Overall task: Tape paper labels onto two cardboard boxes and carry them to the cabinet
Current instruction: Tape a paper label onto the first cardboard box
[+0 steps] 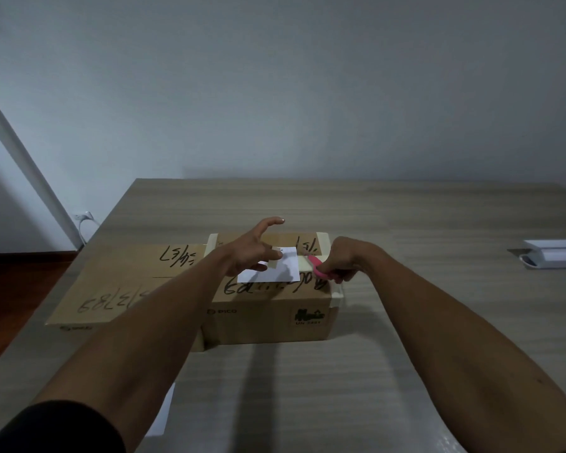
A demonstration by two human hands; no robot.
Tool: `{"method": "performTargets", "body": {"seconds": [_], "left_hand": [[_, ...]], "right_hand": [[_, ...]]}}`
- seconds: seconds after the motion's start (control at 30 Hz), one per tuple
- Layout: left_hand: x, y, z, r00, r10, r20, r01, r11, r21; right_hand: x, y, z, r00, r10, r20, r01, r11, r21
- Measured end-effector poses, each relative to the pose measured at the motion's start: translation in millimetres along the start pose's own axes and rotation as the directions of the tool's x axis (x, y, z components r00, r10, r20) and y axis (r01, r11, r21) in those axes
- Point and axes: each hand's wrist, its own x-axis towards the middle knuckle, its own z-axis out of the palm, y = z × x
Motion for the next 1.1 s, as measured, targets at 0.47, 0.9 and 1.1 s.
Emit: {"method": "performTargets", "body": {"seconds": [0.47, 0.9, 1.1], "left_hand": [[-9.1, 3.6, 2.1, 0.999, 0.029, -0.028, -0.031, 0.999, -0.037], [-10.6, 13.0, 7.3, 0.997, 0.073, -0.009, -0.074, 0.996, -0.047], [-9.6, 18.1, 11.4, 0.996, 0.09, 0.003, -0.089, 0.994, -0.068]], "right_hand": [[25.4, -0.4, 44.7, 0.979, 0.186, -0.083, -0.178, 0.979, 0.1], [6.5, -50.3, 25.8, 0.951, -0.119, -0.284, 0.304, 0.517, 0.8], [10.2, -54.7, 32.9, 0.95, -0.146, -0.277, 0.313, 0.472, 0.824]]}}
